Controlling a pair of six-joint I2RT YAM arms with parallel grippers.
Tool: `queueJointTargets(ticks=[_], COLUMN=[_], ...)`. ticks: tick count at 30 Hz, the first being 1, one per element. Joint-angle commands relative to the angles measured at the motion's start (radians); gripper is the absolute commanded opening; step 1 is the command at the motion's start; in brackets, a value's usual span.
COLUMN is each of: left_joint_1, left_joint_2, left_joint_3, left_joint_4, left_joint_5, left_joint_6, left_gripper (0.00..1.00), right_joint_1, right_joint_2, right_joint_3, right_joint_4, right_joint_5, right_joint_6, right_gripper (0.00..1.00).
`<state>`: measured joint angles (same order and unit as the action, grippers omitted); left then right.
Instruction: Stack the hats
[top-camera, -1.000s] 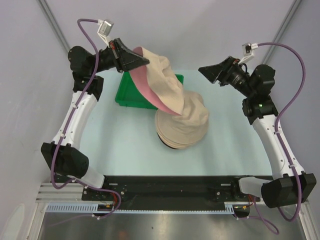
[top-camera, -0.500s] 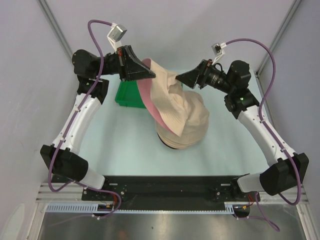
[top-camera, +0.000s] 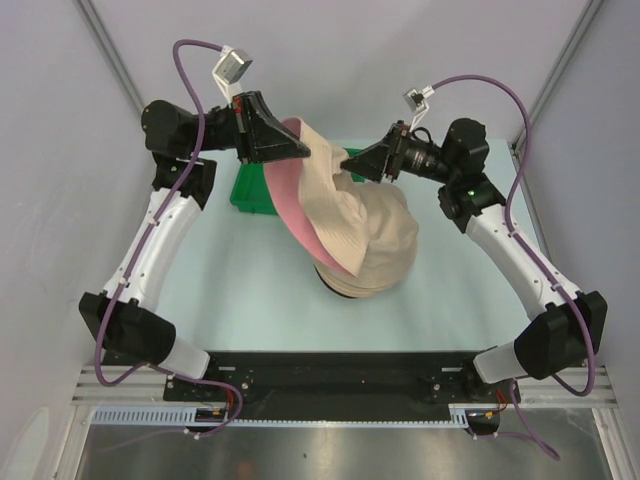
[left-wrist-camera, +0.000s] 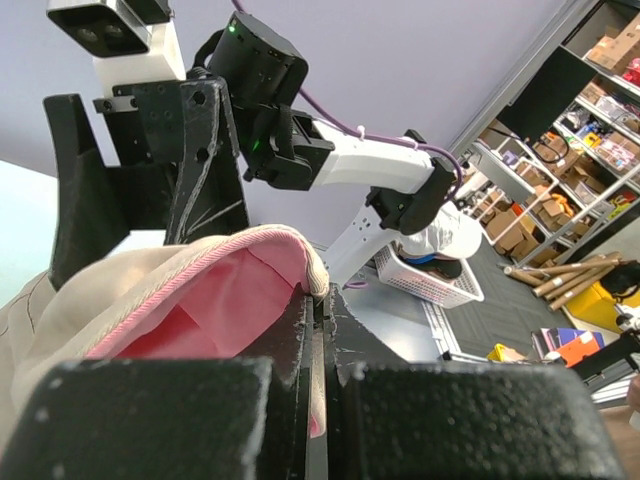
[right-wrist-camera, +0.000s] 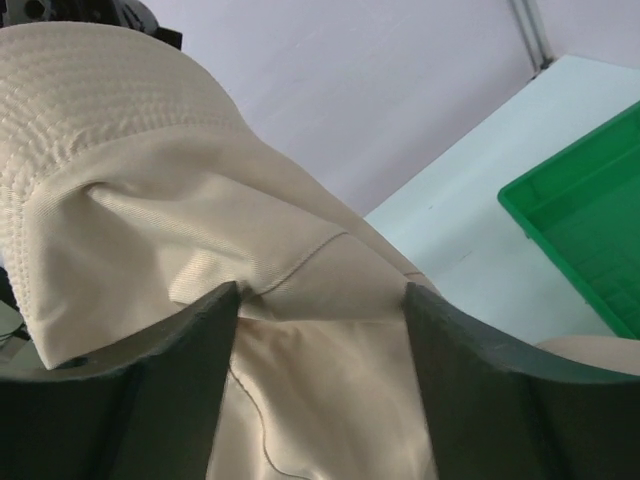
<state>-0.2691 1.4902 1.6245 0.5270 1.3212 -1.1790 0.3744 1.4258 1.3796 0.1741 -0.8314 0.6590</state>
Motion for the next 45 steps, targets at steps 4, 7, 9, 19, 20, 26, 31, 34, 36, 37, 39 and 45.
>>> queueJointTargets(ticks=[4,7,9,19,20,26,31,34,36,37,39,45], left_joint_1=[-0.005,-0.002,0.002,0.042,0.042,0.041,0.016,-0.025,-0.05,-0.074,-0.096,-0.116], left_joint_2=[-0.054,-0.059,-0.062,-0.073,-0.071,-0.053,-0.006,0.021,0.031,0.035,0.028,0.011], left_joint_3=[0.012,0.006,-0.005,-0.041,-0.037,0.098,0.077,0.089,0.087,0.083,0.046,-0.103], left_joint_4=[0.039,0.038,0.031,0.031,0.009,-0.584,-0.345,-0.271,-0.26,-0.251,-0.237,-0.214], left_joint_5=[0.001,0.009,0.009,-0.008,-0.013,-0.158,-0.255,-0.284,-0.301,-0.313,-0.329,-0.37], left_joint_6=[-0.013,-0.004,0.004,0.024,0.036,0.508,0.362,0.299,0.282,0.277,0.263,0.219], left_gripper=[0.0,0.0,0.0,0.0,0.0,0.0,0.0,0.0,0.0,0.0,0.0,0.0], right_joint_1=[0.032,0.031,0.011,-0.185,-0.201,-0.253,-0.256,-0.262,-0.264,-0.265,-0.267,-0.281], right_joint_2=[0.002,-0.017,-0.034,-0.168,-0.182,-0.179,-0.174,-0.182,-0.191,-0.203,-0.217,-0.258], right_joint_3=[0.072,0.078,0.085,0.104,0.107,0.167,0.266,0.334,0.374,0.384,0.415,0.446], right_joint_4=[0.016,-0.007,-0.036,-0.157,-0.169,-0.136,-0.275,-0.358,-0.406,-0.432,-0.459,-0.587], right_joint_5=[0.005,0.041,0.073,0.075,0.074,-0.037,-0.009,0.023,0.047,0.057,0.08,0.166], right_joint_6=[-0.027,-0.055,-0.079,-0.101,-0.092,0.054,-0.004,-0.053,-0.079,-0.085,-0.099,-0.191], right_gripper=[0.42,0.22,0.12,0.0,0.0,0.0,0.0,0.0,0.0,0.0,0.0,0.0])
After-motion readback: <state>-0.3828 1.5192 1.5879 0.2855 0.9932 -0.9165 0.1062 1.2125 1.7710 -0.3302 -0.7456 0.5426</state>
